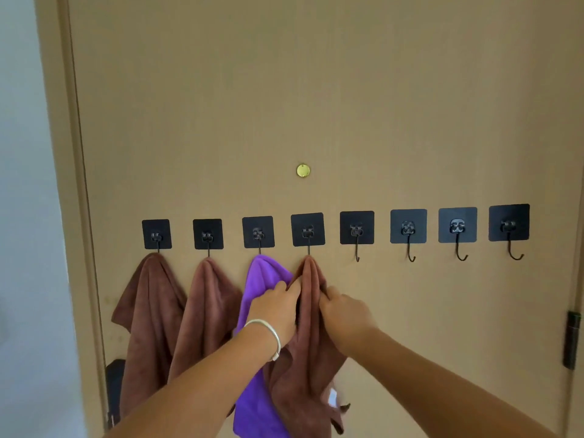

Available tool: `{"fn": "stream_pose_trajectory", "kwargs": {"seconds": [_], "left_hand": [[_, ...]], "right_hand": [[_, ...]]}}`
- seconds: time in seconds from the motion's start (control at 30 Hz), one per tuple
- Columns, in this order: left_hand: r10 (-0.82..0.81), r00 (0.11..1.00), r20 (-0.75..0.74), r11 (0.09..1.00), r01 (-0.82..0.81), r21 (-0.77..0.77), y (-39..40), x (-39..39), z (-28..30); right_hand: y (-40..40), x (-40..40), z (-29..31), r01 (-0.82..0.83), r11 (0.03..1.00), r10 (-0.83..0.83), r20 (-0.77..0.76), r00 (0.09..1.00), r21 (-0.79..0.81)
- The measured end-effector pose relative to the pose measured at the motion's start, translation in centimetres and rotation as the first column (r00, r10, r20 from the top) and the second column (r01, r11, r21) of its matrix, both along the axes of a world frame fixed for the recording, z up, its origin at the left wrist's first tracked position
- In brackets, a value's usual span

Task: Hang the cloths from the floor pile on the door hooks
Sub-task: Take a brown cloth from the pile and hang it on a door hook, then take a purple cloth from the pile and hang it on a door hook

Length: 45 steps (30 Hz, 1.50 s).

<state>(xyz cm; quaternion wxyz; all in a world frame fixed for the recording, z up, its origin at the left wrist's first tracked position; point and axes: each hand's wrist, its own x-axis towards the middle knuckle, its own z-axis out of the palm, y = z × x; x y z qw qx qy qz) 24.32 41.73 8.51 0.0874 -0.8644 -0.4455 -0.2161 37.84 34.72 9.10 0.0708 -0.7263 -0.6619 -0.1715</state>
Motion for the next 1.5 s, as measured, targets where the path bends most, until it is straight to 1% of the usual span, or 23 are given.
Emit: {"fn": "stream_pose_trajectory", "kwargs": {"seconds": [0.1, 0.13, 0.27, 0.33, 0.4, 0.47, 0.5, 0.53, 0.57, 0.6, 0.63, 0.67, 0.7, 0.73, 0.8, 0.87, 0.93, 1.0, 1.13, 1.2, 1.27, 1.4, 1.5], "left_hand": [[-0.038, 0.993, 0.113, 0.996, 0.047, -0.078, 0.0, 0.2, -1.4], [-0.042, 0.996, 0.084, 0.997, 0.047, -0.063, 0.2, 0.0, -1.5], [0.004, 0.988, -0.156, 1.000, -0.002, 0.015, 0.1, -1.7, -1.6], [0.010, 0.981, -0.193, 1.000, -0.010, 0.001, -0.4, -2.0, -1.9], [-0.063, 0.988, -0.138, 0.992, 0.047, -0.119, -1.0, -1.6, -2.4], [-0.157, 0.986, -0.052, 0.950, 0.137, -0.281, -1.7, -1.3, -2.6], [-0.194, 0.980, -0.045, 0.929, 0.169, -0.330, -2.0, -1.3, -2.4], [-0.205, 0.977, -0.057, 0.926, 0.175, -0.335, -2.1, -1.5, -1.9], [-0.183, 0.980, -0.082, 0.947, 0.153, -0.282, -2.1, -1.8, -1.2], [-0.122, 0.988, -0.091, 0.980, 0.106, -0.166, -2.2, -2.0, -0.3], [-0.052, 0.998, -0.032, 0.999, 0.051, -0.017, -2.4, -2.2, 0.7], [-0.030, 0.996, 0.081, 0.994, 0.021, 0.110, -2.8, -2.2, 1.7], [-0.083, 0.978, 0.192, 0.977, 0.042, 0.209, -3.3, -1.9, 2.7], [-0.179, 0.953, 0.244, 0.950, 0.103, 0.295, -3.7, -1.3, 3.5], [-0.343, 0.923, 0.178, 0.880, 0.249, 0.405, -4.3, 0.4, 4.4], [-0.416, 0.908, 0.045, 0.834, 0.361, 0.417, -4.7, 2.7, 5.1], [-0.426, 0.904, -0.043, 0.811, 0.402, 0.425, -4.7, 5.4, 5.9], [-0.448, 0.891, -0.068, 0.792, 0.432, 0.431, -4.7, 8.2, 6.7], [-0.500, 0.858, -0.115, 0.772, 0.502, 0.390, -6.0, 12.9, 7.2], [-0.560, 0.820, -0.116, 0.752, 0.562, 0.343, -7.5, 14.4, 6.8], [-0.646, 0.757, -0.100, 0.702, 0.640, 0.312, -9.8, 15.4, 6.5], [-0.850, 0.526, -0.006, 0.501, 0.812, 0.300, -16.1, 16.3, 6.4], [-0.926, 0.375, 0.040, 0.370, 0.882, 0.293, -20.7, 16.4, 6.4]], "right_hand": [[0.7, -0.1, -2.1, -0.032, 0.998, 0.036, -0.066, 0.997, 0.050], [0.8, 0.3, -2.5, -0.029, 0.996, 0.033, -0.050, 0.998, 0.082], [0.0, 3.0, -3.0, 0.006, 0.984, -0.017, 0.056, 0.998, 0.179], [-0.4, 3.8, -3.2, -0.010, 0.986, 0.003, 0.045, 0.999, 0.163], [-0.6, 3.7, -3.4, -0.096, 0.989, 0.096, 0.008, 0.995, 0.111], [-0.8, 3.7, -3.9, -0.176, 0.982, 0.179, -0.033, 0.983, 0.073], [-1.1, 3.9, -4.1, -0.188, 0.979, 0.193, -0.057, 0.980, 0.071], [-1.4, 4.3, -4.2, -0.186, 0.979, 0.192, -0.070, 0.979, 0.083], [-1.7, 4.8, -4.3, -0.175, 0.979, 0.183, -0.071, 0.981, 0.101], [-2.1, 5.4, -4.3, -0.156, 0.981, 0.164, -0.064, 0.984, 0.117], [-2.6, 6.0, -4.2, -0.133, 0.982, 0.141, -0.054, 0.989, 0.131], [-3.1, 6.7, -4.0, -0.106, 0.984, 0.115, -0.048, 0.992, 0.146], [-3.6, 7.2, -3.7, -0.076, 0.984, 0.085, -0.045, 0.995, 0.164], [-4.2, 7.8, -3.3, -0.043, 0.982, 0.052, -0.045, 0.998, 0.186], [-5.3, 8.7, -2.1, 0.029, 0.968, -0.012, -0.072, 0.997, 0.250], [-6.9, 9.8, -0.6, 0.125, 0.938, -0.089, -0.123, 0.988, 0.323], [-9.0, 11.2, 1.1, 0.235, 0.896, -0.184, -0.167, 0.969, 0.376], [-11.6, 12.5, 2.5, 0.342, 0.852, -0.297, -0.171, 0.939, 0.396], [-17.4, 13.5, 4.1, 0.519, 0.769, -0.522, -0.101, 0.847, 0.373], [-20.5, 12.8, 4.3, 0.575, 0.723, -0.589, -0.093, 0.803, 0.383], [-23.8, 11.7, 4.3, 0.624, 0.670, -0.644, -0.104, 0.758, 0.403], [-30.9, 8.4, 4.6, 0.719, 0.506, -0.745, -0.179, 0.643, 0.477], [-36.2, 5.4, 4.4, 0.803, 0.371, -0.838, -0.204, 0.506, 0.466]]}}
